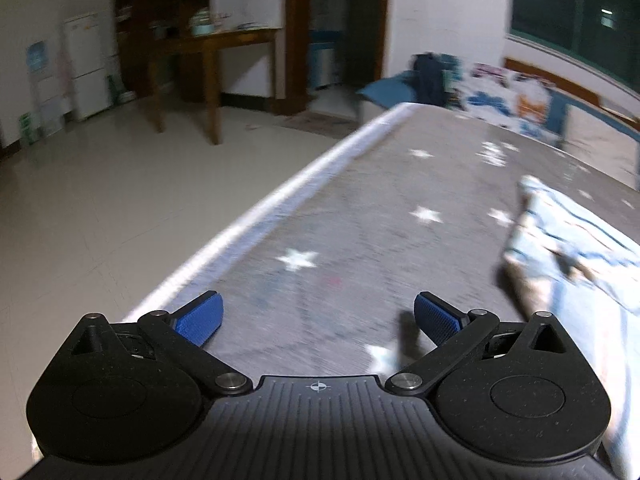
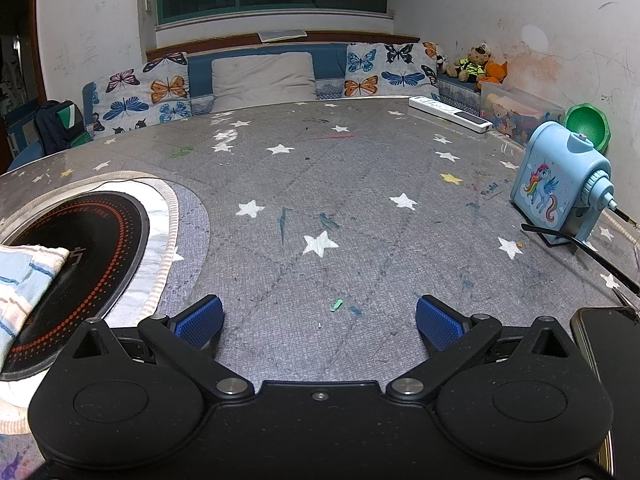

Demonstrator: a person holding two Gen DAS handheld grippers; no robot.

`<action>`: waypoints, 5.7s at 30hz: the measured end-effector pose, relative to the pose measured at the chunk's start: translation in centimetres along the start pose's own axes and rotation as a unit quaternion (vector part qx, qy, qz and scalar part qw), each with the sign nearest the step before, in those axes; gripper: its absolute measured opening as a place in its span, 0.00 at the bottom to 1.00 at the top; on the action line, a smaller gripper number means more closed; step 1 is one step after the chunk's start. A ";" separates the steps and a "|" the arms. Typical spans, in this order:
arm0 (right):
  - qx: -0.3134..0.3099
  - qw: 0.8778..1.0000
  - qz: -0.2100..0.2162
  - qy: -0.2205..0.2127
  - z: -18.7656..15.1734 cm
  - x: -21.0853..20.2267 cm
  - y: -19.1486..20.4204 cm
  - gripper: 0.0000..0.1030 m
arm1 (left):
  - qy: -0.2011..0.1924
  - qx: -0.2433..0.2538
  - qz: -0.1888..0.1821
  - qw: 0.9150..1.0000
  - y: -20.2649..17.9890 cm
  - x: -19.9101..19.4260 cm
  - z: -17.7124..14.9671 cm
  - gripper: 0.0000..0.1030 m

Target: Fold clothes

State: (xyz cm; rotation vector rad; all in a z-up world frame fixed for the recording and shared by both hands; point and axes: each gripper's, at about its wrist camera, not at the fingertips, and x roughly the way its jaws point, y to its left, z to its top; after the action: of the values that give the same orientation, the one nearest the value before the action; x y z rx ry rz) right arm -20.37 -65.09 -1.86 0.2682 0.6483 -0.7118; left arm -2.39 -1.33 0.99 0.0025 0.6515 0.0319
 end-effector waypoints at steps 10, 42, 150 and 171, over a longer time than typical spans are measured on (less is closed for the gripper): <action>0.000 1.000 0.000 0.000 0.0 0.0 0.0 1.00 | 0.009 0.033 -0.048 0.998 -1.0 1.4 -0.2 1.00; -0.001 1.000 0.000 0.000 -0.1 -0.1 0.0 1.00 | 0.010 0.090 -0.112 0.990 -1.6 4.8 2.4 1.00; 0.000 1.000 0.000 -0.002 -0.1 0.1 0.1 1.00 | 0.011 0.085 -0.115 0.990 -2.0 5.7 2.8 1.00; 0.000 1.000 0.000 -0.002 -0.1 0.0 0.1 1.00 | 0.010 0.085 -0.115 0.990 -2.1 5.7 2.8 1.00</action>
State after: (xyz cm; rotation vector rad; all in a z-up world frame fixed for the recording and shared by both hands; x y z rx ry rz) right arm -20.34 -65.00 -1.96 0.2672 0.6448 -0.7116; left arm 3.92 -3.19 -0.30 0.0916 0.6706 -0.2463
